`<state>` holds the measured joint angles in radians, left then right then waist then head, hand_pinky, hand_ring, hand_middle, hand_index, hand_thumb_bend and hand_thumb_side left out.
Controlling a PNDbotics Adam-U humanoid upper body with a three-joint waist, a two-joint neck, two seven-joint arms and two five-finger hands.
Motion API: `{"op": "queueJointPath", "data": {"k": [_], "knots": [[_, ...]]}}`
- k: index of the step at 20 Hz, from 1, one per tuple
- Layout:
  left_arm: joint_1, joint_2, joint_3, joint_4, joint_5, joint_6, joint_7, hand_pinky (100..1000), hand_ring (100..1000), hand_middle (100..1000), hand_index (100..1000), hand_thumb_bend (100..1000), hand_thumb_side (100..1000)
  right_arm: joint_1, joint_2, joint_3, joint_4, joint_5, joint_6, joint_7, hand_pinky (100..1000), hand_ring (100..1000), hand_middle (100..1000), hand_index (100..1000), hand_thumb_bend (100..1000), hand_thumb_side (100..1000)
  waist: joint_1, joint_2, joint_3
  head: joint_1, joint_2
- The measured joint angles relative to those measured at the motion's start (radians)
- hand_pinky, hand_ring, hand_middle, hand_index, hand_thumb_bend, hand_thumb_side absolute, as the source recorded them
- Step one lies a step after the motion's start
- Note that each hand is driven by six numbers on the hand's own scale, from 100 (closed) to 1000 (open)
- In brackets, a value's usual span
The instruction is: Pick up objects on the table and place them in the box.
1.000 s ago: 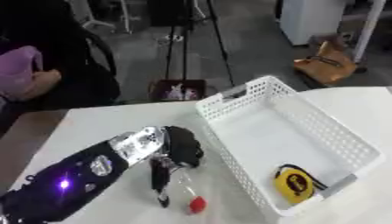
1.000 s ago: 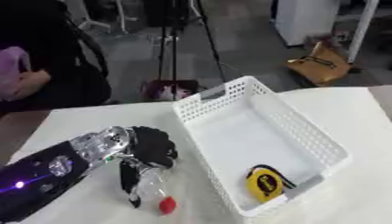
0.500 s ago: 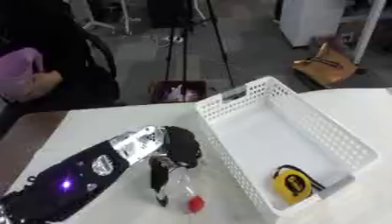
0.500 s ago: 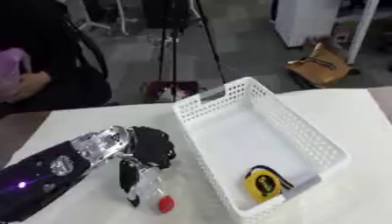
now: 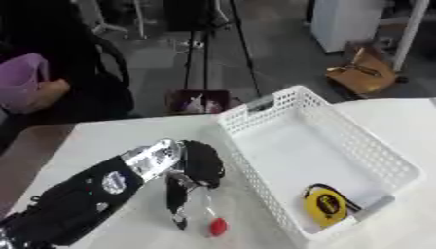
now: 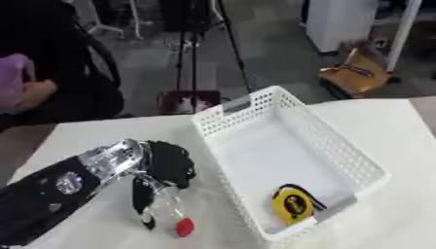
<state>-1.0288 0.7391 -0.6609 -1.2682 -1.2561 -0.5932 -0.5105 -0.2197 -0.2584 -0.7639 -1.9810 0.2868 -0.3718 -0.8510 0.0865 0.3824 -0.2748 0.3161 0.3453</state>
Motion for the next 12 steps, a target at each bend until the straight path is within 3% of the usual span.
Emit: {"op": "queueJointPath", "data": {"k": [1, 12], "knots": [[0.0, 0.0, 0.0, 0.001, 0.001, -0.003, 0.003, 743, 789, 610, 610, 559, 622, 0.0, 0.0, 0.0, 0.0, 0.001, 0.0, 0.0, 718, 523, 534, 644, 100, 532, 0.0, 0.0, 0.0, 0.0, -0.001], [-0.002, 0.0, -0.002, 0.007, 0.024, -0.004, 0.004, 728, 779, 622, 626, 390, 661, 0.001, 0.0, 0.0, 0.0, 0.007, 0.007, -0.008, 718, 523, 534, 643, 100, 522, -0.001, -0.003, 0.008, -0.003, -0.003]]}}
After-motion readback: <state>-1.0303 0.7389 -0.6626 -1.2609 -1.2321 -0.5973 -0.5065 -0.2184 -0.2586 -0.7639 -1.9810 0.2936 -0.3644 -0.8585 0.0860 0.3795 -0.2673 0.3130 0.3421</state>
